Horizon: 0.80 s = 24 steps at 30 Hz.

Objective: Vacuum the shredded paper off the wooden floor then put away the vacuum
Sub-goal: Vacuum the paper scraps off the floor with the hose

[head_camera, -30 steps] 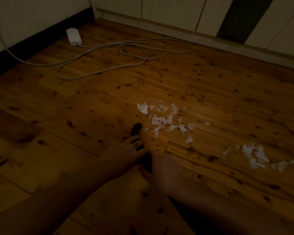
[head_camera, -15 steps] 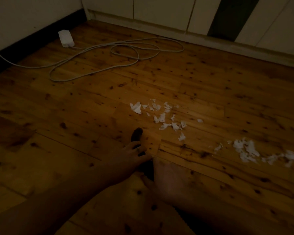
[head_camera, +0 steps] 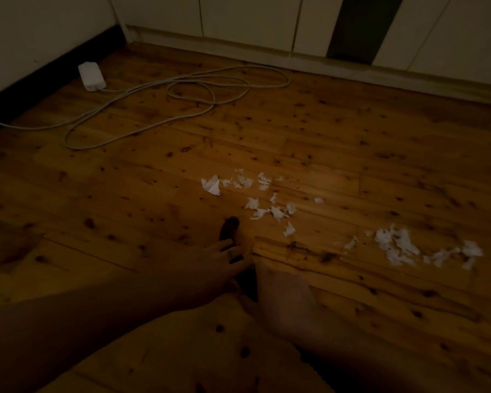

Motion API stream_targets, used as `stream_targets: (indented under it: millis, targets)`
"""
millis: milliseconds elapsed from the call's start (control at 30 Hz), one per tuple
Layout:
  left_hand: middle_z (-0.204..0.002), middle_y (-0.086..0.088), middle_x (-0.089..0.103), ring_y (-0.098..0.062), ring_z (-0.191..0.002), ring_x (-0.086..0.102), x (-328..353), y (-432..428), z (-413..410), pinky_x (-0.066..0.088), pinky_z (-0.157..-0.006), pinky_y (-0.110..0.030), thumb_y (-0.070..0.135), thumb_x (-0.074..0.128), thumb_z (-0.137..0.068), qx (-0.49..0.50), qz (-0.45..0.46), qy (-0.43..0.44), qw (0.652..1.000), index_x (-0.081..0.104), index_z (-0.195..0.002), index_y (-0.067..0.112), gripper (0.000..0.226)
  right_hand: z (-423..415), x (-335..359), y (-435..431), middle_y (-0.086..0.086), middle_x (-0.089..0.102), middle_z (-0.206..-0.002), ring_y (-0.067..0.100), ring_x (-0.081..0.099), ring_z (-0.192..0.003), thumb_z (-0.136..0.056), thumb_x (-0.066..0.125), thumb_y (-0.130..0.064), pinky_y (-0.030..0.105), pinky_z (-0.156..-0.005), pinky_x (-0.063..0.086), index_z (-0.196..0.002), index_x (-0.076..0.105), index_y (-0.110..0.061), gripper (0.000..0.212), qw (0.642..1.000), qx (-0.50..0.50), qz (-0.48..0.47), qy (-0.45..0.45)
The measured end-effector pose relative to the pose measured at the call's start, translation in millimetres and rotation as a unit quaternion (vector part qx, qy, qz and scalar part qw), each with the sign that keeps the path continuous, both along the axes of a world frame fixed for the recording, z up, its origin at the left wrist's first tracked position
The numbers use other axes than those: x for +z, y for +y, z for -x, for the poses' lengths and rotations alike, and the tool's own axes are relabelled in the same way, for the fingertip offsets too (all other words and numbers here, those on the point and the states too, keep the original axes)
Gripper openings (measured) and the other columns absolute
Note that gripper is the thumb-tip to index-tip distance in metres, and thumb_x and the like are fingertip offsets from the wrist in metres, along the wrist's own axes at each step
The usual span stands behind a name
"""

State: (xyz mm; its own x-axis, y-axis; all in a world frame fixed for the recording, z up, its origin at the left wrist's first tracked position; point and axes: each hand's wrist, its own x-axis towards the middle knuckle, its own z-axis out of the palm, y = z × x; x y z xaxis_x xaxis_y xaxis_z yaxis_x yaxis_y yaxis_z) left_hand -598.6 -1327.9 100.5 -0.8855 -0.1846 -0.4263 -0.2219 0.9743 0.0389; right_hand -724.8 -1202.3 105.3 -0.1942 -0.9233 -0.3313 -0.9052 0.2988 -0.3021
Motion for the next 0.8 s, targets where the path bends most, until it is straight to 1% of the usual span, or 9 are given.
stream_targets:
  millis: [100,200,300,400,500,567,633,700,800]
  targets:
    - [-0.162,-0.001,0.003,-0.027,-0.148,0.011,10.2,-4.3,9.6,0.048,-0.092,-0.038,0.042,0.039,-0.101,-0.044,0.017,-0.037,0.998,-0.002,-0.153,0.029,0.067,1.6,-3.1,1.3,-0.001,0.063,-0.117,0.017,0.062,-0.098,-0.094,0.041,-0.063,0.03,-0.069,0.041,-0.136,0.039,-0.023,0.059,1.0,-0.001,0.006,0.006]
    - [-0.159,-0.004,0.017,-0.028,-0.144,0.019,15.8,-2.9,27.8,0.045,-0.094,-0.041,0.037,0.043,-0.102,-0.053,0.035,-0.07,0.996,0.008,-0.152,0.026,0.062,9.2,-2.8,1.9,0.001,0.06,-0.122,0.019,0.06,-0.104,-0.094,0.046,-0.06,0.03,-0.071,0.041,-0.137,0.038,-0.022,0.058,1.0,-0.006,-0.001,-0.01]
    - [-0.158,-0.004,0.02,-0.027,-0.144,0.02,15.3,-1.4,36.0,0.046,-0.094,-0.041,0.023,0.047,-0.101,-0.058,0.037,-0.073,0.995,0.013,-0.151,0.023,0.061,16.4,-1.0,3.7,0.002,0.06,-0.123,0.02,0.06,-0.105,-0.095,0.047,-0.056,0.031,-0.074,0.043,-0.137,0.037,-0.02,0.056,1.0,0.002,-0.001,-0.008]
    - [-0.156,-0.005,0.023,-0.027,-0.141,0.024,11.3,0.1,37.3,0.046,-0.093,-0.041,0.019,0.048,-0.1,-0.074,0.047,-0.061,0.994,0.016,-0.15,0.021,0.059,18.4,-4.6,7.1,0.002,0.061,-0.121,0.02,0.061,-0.102,-0.095,0.046,-0.058,0.031,-0.072,0.043,-0.137,0.035,-0.02,0.058,1.0,-0.002,-0.015,-0.004]
    - [-0.154,-0.005,0.025,-0.027,-0.139,0.027,8.6,2.5,41.4,0.043,-0.088,-0.035,0.016,0.047,-0.1,-0.09,0.051,-0.049,0.993,0.018,-0.149,0.02,0.056,20.2,-7.1,10.3,0.001,0.061,-0.118,0.019,0.061,-0.099,-0.094,0.043,-0.06,0.032,-0.072,0.045,-0.135,0.036,-0.022,0.057,1.0,-0.011,-0.024,-0.009]
    - [-0.153,-0.007,0.028,-0.028,-0.137,0.029,7.1,2.8,45.2,0.043,-0.095,-0.041,0.016,0.047,-0.1,-0.101,0.054,-0.047,0.992,0.019,-0.149,0.019,0.056,23.6,-6.9,12.5,-0.001,0.061,-0.117,0.019,0.061,-0.097,-0.095,0.043,-0.059,0.032,-0.071,0.045,-0.133,0.04,-0.022,0.053,1.0,-0.014,-0.02,-0.014]
    - [-0.151,-0.009,0.032,-0.029,-0.135,0.033,5.8,3.5,49.1,0.044,-0.096,-0.046,0.015,0.049,-0.099,-0.111,0.061,-0.042,0.991,0.021,-0.147,0.019,0.056,27.9,-6.3,15.4,-0.002,0.062,-0.115,0.017,0.061,-0.097,-0.094,0.044,-0.057,0.031,-0.07,0.044,-0.13,0.042,-0.023,0.05,1.0,-0.02,-0.004,-0.015]
    - [-0.15,-0.01,0.033,-0.03,-0.133,0.034,5.1,5.0,53.5,0.044,-0.096,-0.047,0.015,0.05,-0.098,-0.124,0.065,-0.037,0.989,0.022,-0.147,0.018,0.056,30.9,-5.4,19.5,-0.003,0.063,-0.115,0.017,0.061,-0.098,-0.094,0.045,-0.057,0.032,-0.073,0.044,-0.13,0.042,-0.024,0.049,1.0,-0.026,0.003,-0.01]
    - [-0.151,-0.009,0.031,-0.03,-0.134,0.034,7.5,8.1,59.5,0.043,-0.094,-0.045,0.014,0.05,-0.098,-0.14,0.069,-0.037,0.987,0.022,-0.148,0.016,0.057,33.6,-4.9,23.5,-0.002,0.063,-0.115,0.018,0.061,-0.099,-0.095,0.043,-0.058,0.032,-0.072,0.041,-0.131,0.04,-0.024,0.049,1.0,-0.02,-0.003,-0.002]
